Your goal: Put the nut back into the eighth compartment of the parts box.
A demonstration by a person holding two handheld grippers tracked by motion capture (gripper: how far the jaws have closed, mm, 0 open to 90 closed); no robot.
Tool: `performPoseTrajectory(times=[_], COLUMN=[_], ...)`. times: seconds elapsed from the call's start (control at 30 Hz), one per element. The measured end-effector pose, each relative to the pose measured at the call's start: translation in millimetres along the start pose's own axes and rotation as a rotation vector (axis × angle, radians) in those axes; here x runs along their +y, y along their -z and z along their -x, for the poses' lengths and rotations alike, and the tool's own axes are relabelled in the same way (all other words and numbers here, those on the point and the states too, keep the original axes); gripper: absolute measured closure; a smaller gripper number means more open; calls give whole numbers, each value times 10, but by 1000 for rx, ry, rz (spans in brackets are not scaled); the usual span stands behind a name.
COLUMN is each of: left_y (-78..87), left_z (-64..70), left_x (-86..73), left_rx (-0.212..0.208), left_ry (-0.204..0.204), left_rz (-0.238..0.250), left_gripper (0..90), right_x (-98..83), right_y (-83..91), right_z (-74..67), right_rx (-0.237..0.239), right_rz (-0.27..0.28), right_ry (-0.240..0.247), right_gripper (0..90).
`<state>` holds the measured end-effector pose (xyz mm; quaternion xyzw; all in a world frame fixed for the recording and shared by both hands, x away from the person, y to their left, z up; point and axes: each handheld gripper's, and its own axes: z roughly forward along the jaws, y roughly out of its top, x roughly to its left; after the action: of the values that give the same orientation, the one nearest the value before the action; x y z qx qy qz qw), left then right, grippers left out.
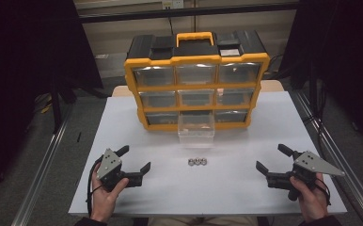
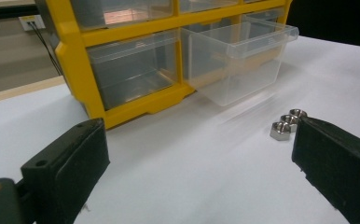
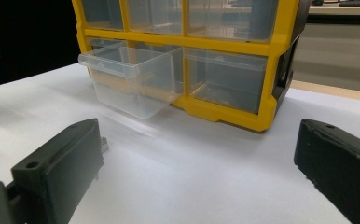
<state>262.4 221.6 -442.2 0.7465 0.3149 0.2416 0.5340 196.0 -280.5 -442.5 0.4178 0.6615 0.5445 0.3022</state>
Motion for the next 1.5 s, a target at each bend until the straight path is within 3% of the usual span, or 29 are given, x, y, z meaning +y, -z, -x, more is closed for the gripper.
performPoseTrajectory(times=[0.3,0.7,0.8,1.1,1.33,1.5], left_y=[-144,-375,-443,-605,-717,-823], left_z=[80,269,322,464,469,450], left_x=[62,163,190,263,314,336], left_rx=[-26,-86,-118,-179,-206,-224], left_ry=[-18,-47,-42,-86,-78,-38], left_rz=[-9,-17,-19,-94,-159,-216], left_gripper=[44,45,46,62,77,58], right_x=[-5,-5,-6,-4,-5,-4], right_y=[-10,-23,-22,-11,-16,-16], right_z=[7,1,5,-1,1,0], right_rx=[7,15,15,11,14,18], right_rz=[-5,-2,-1,-4,-1,0], right_ry=[-2,2,4,-1,2,6], right_gripper=[11,10,11,10,10,10])
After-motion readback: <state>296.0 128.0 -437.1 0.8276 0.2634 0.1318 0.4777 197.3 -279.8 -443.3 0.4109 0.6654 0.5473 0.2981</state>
